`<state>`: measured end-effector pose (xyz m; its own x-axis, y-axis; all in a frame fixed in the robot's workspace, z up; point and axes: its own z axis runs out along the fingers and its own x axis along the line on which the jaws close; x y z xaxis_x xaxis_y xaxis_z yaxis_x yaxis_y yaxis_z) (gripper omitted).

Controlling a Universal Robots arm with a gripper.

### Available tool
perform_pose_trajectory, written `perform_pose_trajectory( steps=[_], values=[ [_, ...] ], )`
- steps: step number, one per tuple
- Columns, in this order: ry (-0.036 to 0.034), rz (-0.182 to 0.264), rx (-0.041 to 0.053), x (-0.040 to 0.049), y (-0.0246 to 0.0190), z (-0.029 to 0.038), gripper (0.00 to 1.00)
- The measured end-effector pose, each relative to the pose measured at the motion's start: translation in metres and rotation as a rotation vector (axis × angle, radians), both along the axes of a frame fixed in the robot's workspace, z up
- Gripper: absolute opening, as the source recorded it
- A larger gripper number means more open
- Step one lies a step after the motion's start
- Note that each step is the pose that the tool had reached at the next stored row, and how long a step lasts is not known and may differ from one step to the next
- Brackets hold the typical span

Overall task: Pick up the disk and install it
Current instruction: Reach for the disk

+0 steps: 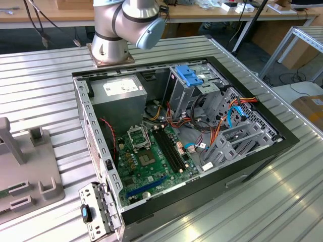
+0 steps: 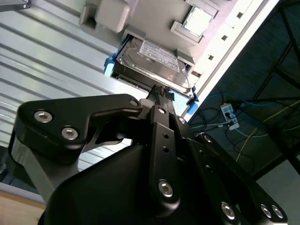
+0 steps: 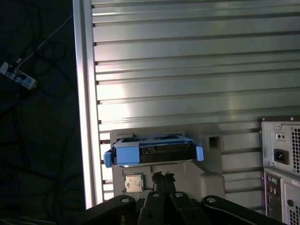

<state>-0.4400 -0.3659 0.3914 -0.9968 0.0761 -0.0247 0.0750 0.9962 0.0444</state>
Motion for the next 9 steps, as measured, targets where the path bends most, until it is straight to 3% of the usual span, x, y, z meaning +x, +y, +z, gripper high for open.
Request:
perform_pose_trajectory(
  steps=[1,3,9],
  values=[
    [0.0001,0.0,0.0,-0.0002,0.0046,0.0,0.11],
    [0.0,0.0,0.0001,-0.0005,0.0083,0.0,0.11],
    [0.0001,0.0,0.0,-0.0005,0.0083,0.0,0.11]
  ],
)
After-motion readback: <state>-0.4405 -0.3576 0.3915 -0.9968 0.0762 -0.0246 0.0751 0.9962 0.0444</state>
